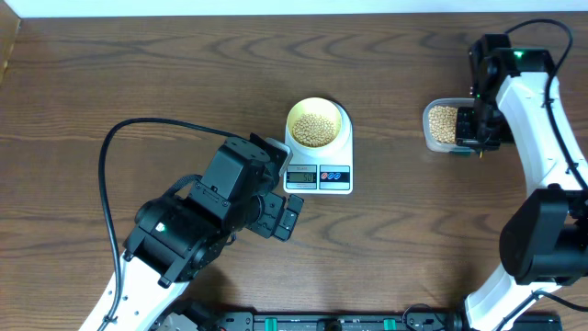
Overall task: Scoop item into bowl and weigh 50g on scale
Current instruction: 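Move the scoop right to the clear soybean tub with the right gripper, then lower the scoop into the tub and open the right gripper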
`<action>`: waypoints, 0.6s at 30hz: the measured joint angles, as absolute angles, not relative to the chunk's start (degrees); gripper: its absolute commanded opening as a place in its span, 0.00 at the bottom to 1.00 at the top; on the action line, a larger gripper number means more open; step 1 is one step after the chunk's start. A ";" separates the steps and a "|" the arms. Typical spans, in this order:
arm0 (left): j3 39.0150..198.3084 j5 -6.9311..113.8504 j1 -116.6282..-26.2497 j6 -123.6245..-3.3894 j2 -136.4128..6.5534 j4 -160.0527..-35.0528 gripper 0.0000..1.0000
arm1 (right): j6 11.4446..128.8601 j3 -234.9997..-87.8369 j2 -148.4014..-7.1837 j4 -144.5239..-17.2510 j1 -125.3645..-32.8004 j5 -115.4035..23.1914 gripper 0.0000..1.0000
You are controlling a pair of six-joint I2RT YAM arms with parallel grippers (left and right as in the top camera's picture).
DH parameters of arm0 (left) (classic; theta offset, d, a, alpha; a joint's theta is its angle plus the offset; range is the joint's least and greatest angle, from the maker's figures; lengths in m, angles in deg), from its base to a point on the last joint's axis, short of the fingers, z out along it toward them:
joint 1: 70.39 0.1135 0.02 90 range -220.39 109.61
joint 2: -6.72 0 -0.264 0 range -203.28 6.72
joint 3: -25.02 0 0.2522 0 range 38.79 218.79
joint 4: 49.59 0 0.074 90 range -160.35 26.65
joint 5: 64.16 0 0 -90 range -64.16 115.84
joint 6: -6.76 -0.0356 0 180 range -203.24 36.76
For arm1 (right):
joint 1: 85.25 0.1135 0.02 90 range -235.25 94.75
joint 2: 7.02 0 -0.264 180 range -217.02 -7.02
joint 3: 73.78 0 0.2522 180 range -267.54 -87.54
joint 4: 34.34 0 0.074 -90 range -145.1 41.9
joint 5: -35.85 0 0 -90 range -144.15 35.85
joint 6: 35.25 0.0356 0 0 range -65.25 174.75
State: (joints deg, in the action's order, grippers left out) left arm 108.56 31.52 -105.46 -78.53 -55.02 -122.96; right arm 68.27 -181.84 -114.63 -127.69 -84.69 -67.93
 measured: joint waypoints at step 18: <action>108.56 31.52 -105.46 -78.53 -55.02 -122.96 1.00 | 70.90 -179.96 -114.63 -126.45 -81.37 -65.02 0.01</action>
